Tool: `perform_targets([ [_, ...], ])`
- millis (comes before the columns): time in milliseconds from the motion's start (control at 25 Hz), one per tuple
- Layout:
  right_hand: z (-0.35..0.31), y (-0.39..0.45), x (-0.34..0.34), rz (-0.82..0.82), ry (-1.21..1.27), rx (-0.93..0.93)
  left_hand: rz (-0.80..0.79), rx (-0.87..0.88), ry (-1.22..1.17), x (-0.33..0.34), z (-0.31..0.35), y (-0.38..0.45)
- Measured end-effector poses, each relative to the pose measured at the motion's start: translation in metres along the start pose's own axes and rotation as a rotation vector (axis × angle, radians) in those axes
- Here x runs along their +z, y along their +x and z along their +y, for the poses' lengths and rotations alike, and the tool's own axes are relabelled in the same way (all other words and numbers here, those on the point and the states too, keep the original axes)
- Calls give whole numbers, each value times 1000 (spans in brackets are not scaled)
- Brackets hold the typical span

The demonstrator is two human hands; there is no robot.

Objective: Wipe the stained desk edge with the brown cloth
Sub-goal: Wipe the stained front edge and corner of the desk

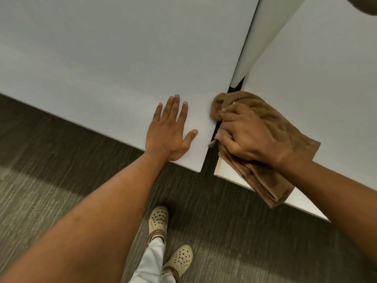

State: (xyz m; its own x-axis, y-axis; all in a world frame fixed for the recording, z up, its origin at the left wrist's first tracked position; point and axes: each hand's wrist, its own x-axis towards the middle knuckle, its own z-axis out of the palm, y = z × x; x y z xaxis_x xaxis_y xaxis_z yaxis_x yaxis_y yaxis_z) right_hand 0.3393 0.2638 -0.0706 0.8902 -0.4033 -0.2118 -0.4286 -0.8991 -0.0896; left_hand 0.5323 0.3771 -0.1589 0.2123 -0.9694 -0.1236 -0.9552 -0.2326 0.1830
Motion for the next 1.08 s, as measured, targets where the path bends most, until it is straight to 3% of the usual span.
perform_targets([
  [240, -41, -40, 14, 6, 31, -222, 13, 8, 2, -2, 0, -1],
  [520, 1, -3, -1, 52, -6, -31, 3, 1, -3, -3, 1, -1],
  [800, -51, -42, 12, -40, 3, -180, -8, -1, 5, -5, 1, -1],
  [920, -41, -37, 4, -58, 37, -281, -9, -3, -6, -5, 1, -2],
  [1080, 19, 5, -12, 87, 92, -93, -20, 7, -20, -5, 0, -3],
])
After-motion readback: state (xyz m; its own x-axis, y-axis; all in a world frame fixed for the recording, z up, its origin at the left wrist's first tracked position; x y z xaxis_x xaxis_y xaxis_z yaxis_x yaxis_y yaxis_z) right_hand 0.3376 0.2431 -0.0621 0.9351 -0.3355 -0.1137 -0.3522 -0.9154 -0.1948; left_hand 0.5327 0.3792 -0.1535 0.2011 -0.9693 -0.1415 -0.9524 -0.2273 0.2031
